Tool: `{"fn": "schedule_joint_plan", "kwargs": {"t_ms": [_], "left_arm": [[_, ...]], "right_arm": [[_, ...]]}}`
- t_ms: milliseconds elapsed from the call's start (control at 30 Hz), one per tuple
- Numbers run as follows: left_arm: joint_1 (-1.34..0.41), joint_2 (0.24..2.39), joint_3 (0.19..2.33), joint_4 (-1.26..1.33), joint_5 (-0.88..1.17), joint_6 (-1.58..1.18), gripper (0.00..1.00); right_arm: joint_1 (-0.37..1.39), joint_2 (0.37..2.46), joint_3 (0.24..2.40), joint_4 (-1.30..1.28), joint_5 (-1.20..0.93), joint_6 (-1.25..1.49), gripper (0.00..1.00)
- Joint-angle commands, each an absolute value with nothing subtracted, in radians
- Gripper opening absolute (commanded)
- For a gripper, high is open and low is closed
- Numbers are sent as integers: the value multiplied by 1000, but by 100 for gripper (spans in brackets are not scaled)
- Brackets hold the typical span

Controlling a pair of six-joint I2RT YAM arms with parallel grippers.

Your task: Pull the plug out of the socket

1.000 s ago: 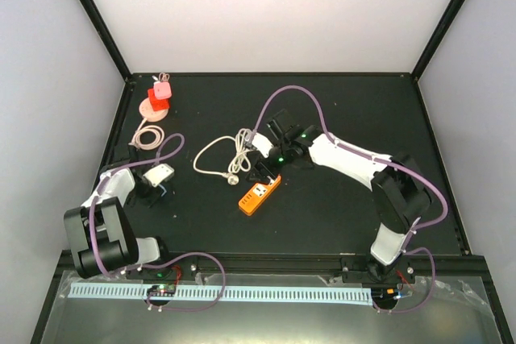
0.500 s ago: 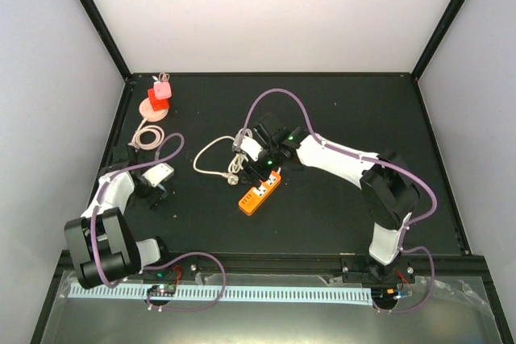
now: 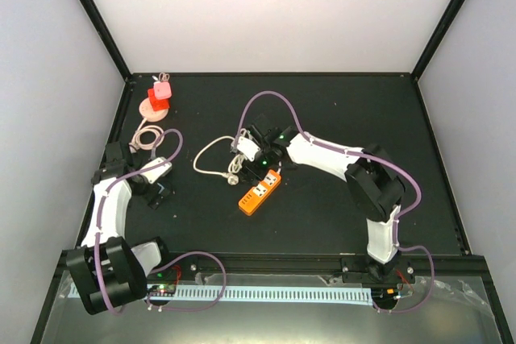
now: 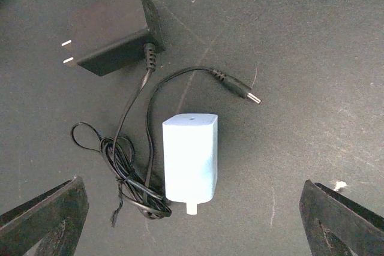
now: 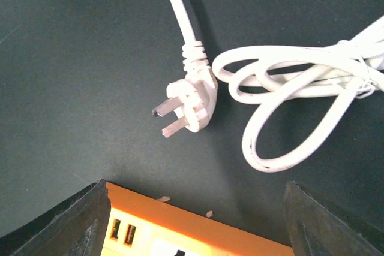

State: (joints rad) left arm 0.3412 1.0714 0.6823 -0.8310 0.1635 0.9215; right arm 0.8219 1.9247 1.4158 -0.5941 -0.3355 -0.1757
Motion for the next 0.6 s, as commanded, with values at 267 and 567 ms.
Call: {"fn": "schedule_joint_plan", "kwargs": {"t_ms": [267,567], "left_arm": [[348,1045,781,-936,238,958,99],[346,982,790,-988,327,987,99]], "right_arm": [[738,1980,1464,-598,-249,-179,79],[681,2035,1470,-562,-195,-190,76]]}}
